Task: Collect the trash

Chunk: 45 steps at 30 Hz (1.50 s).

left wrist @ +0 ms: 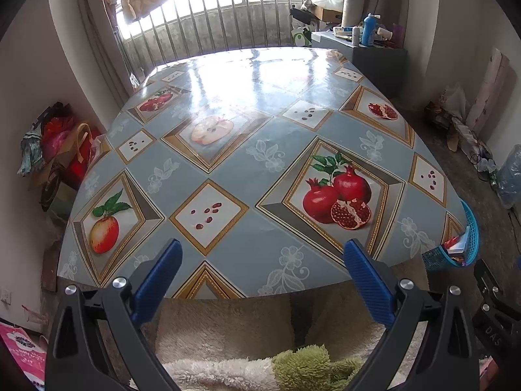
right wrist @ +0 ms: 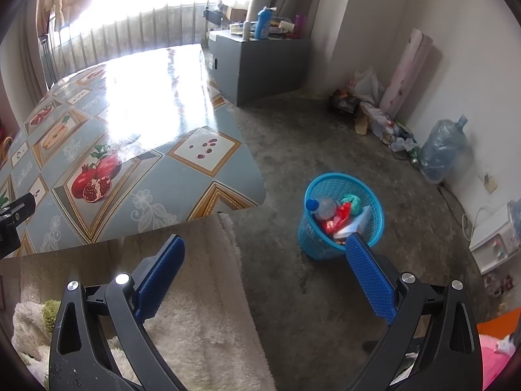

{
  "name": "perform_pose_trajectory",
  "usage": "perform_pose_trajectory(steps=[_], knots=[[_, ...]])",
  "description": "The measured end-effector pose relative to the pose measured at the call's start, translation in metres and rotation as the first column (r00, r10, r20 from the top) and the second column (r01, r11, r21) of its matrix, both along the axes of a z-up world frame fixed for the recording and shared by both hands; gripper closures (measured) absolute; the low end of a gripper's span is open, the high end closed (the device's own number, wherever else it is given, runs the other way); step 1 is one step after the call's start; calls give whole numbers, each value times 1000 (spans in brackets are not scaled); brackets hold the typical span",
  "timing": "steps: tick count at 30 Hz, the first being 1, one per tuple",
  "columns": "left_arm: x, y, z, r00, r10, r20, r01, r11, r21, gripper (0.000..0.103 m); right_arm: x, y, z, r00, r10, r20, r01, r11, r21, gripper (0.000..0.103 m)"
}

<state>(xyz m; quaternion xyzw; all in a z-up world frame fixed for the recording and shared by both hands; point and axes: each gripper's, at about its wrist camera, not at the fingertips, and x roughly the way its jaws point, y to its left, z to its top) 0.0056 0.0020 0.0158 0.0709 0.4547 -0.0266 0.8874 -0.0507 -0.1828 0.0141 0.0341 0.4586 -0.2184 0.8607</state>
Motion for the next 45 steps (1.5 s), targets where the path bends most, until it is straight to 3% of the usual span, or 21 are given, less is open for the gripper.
perform_pose_trajectory(steps=[45], knots=[[-1,1,0,1000,0,1,0,1000,1,6,-1,0,1,1000,-4,7,4,1000,1,8]])
